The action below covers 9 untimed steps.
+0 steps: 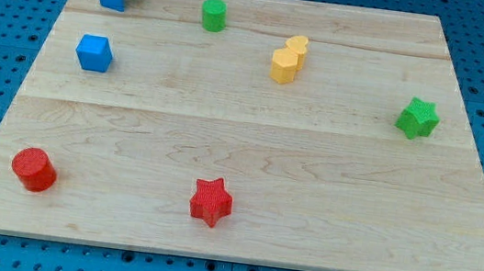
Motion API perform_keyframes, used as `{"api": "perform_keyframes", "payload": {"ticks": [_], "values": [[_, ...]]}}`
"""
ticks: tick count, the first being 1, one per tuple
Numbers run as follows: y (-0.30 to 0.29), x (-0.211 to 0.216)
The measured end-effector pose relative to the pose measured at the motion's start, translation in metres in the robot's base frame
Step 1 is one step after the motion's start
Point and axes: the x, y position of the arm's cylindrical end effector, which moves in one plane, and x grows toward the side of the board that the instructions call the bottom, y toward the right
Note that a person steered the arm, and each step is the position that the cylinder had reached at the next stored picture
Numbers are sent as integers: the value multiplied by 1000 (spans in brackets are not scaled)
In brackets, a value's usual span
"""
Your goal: Place the green circle to the center of the board
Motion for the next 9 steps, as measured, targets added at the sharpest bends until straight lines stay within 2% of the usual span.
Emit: {"api": "perform_keyframes", "payload": {"ticks": [2,3,4,5,6,7,8,9], "values": [[105,7],[161,39],[183,72],[202,34],[250,45],[241,79],[198,85],[198,62]]}}
